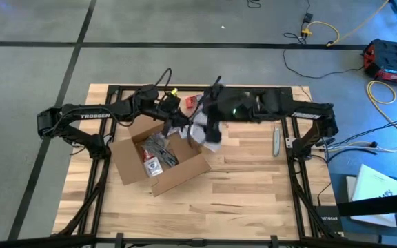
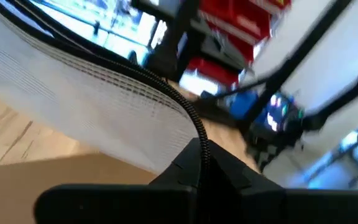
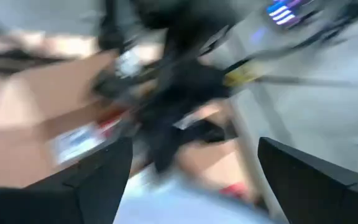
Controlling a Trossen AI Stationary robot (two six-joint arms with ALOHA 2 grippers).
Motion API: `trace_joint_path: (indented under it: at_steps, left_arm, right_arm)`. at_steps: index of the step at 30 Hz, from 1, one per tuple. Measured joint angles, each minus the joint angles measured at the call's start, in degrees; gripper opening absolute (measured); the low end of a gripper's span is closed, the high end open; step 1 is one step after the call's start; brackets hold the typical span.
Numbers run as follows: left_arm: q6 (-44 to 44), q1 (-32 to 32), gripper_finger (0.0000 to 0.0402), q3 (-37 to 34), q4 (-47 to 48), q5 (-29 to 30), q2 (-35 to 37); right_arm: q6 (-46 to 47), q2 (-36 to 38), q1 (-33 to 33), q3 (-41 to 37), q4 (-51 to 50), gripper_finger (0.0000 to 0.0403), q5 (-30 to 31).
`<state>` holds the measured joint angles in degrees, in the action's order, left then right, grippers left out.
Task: Unpack boxes
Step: Close the transparent zip bag
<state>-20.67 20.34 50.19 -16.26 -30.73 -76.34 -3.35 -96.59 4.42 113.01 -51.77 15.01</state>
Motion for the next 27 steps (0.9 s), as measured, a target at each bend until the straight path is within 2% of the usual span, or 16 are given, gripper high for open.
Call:
trace_joint_path:
  at_steps: [2,6,14,18,27]
  left_arm:
    - [-3.4,0.0,0.0000,0.0,-3.6,2.2,0.0]
    - [-7.3,0.0,0.0000,0.0,-10.8,6.5,0.0]
    - [-15.9,-0.2,0.0000,0.0,-18.8,11.0,0.0]
    - [-16.7,-1.0,0.0000,0.0,-20.8,12.2,0.0]
    - [-15.0,-2.5,0.0000,0.0,-20.5,12.6,0.0]
  right_arm:
    - [1.4,-0.2,2.2,-1.8,-0.5,0.0318,1.6]
    - [1.3,-0.2,5.3,-4.7,0.2,0.0296,10.7]
    - [-1.2,-0.2,5.3,-11.5,7.1,0.0279,23.5]
    - [-4.7,-0.2,5.4,-14.0,11.9,0.0277,30.0]
    - [-8.9,-0.7,4.5,-14.2,19.2,0.0276,34.5]
